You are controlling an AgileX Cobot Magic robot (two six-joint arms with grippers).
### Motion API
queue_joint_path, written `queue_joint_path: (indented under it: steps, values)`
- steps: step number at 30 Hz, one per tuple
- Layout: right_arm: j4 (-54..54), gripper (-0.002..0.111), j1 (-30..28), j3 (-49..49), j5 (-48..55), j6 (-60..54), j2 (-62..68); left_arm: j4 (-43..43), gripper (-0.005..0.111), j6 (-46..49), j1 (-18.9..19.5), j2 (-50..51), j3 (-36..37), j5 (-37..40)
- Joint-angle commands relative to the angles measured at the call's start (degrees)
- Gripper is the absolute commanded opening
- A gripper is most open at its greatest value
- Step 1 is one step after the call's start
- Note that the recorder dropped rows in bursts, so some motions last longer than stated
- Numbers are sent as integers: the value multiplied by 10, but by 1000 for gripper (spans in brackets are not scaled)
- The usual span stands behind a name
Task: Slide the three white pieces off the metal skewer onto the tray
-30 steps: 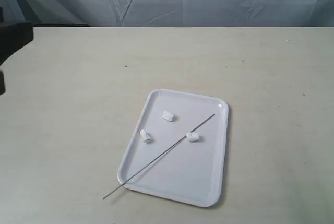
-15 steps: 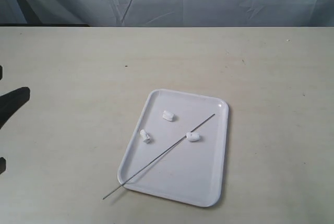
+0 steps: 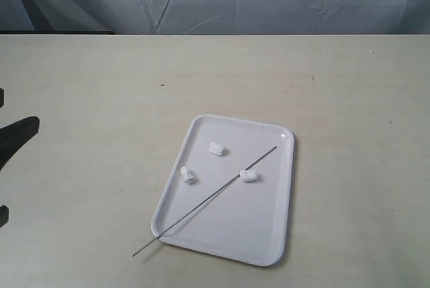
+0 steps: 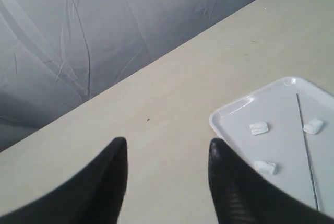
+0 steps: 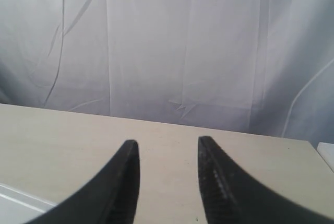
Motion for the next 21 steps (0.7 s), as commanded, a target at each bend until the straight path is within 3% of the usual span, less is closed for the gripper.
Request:
queue_joint_path:
  steps: [1, 5, 7, 11, 14, 17, 21]
  values:
    - [-5, 36, -2, 3, 3, 1, -4, 1, 47, -3, 42, -27, 2, -30]
    - [-5, 36, -43, 3, -3, 1, -29, 4, 47, -2, 136, -62, 2, -65]
    - [-5, 36, -82, 3, -6, 1, -57, 111, 47, 13, 183, -93, 6, -63]
    - [-7, 36, -149, 3, -12, 1, -98, 45, 47, -109, 300, -220, 38, -22]
    - [-1, 36, -163, 3, -16, 1, -98, 9, 47, -170, 344, -267, 57, -22]
    - [-1, 36, -163, 4, -13, 1, -98, -88, 47, -184, 394, -271, 88, -32]
    - [-5, 36, -163, 68, -84, 1, -98, -121, 47, -181, 414, -271, 118, -39]
